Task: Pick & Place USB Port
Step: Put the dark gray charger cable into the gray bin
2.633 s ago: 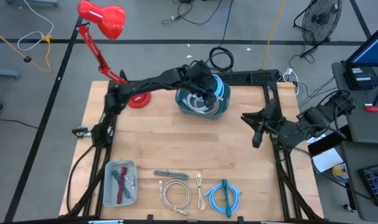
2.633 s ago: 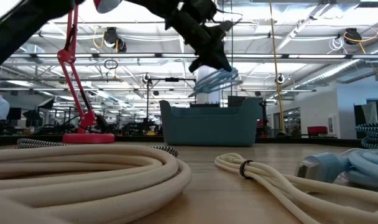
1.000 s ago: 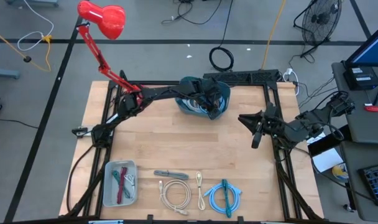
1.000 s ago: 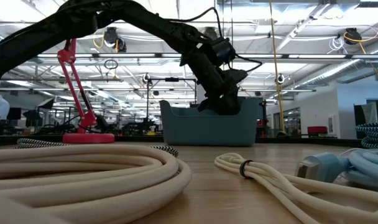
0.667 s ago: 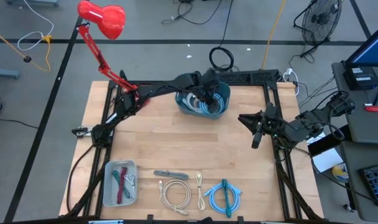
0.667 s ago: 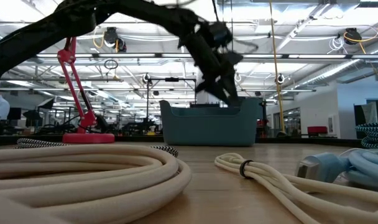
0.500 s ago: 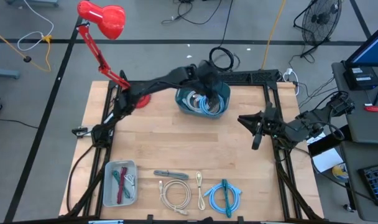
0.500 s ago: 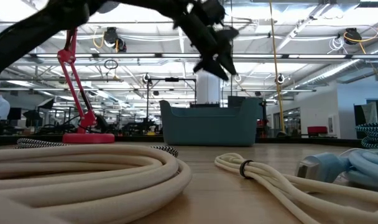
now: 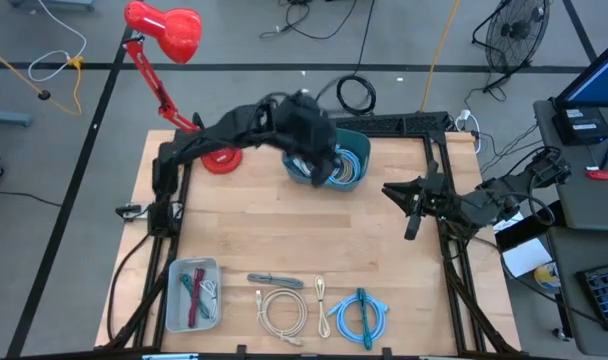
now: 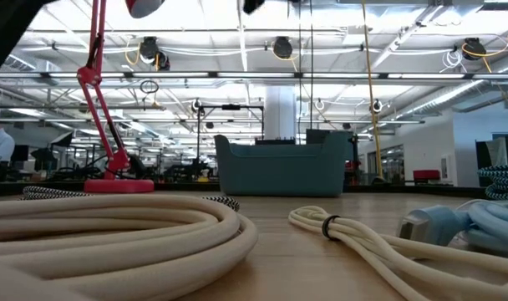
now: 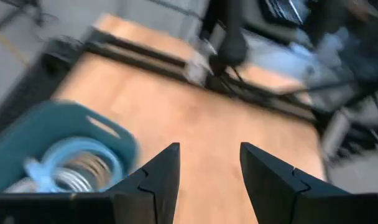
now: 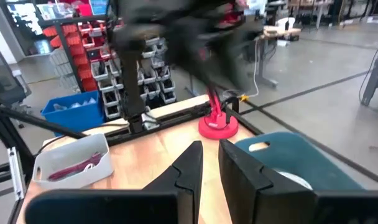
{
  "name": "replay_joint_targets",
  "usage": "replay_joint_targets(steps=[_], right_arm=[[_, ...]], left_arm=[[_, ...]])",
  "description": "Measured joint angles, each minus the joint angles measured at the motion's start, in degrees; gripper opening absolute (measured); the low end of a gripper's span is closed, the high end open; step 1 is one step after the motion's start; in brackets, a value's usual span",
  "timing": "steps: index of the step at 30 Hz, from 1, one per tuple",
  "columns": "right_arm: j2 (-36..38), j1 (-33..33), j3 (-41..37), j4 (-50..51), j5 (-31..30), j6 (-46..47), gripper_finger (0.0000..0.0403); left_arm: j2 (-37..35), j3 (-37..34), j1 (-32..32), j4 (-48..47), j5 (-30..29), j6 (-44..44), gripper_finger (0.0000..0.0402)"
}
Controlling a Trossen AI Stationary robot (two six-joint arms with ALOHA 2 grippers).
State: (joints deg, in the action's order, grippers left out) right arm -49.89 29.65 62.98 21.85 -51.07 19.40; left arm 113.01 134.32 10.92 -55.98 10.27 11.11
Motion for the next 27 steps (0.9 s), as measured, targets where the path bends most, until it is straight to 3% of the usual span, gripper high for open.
replay_joint_targets(steps=[10,20,27], right_arm=[[-0.1,-1.3,0.0,-3.8,-0.2,-3.9,0.0043],[-2.2,-3.1,0.0,-5.8,0.1,6.4,0.0043],[-7.3,-3.1,0.0,-15.9,1.5,9.3,0.0043]], left_arm=[[-1.2,-0.2,-15.7,-13.4,-3.4,1.7,0.0168],[-1.0,-0.2,-30.7,-15.0,-18.3,5.6,0.0168],[-1.0,-0.1,-37.0,-16.0,-28.3,9.9,0.0168]])
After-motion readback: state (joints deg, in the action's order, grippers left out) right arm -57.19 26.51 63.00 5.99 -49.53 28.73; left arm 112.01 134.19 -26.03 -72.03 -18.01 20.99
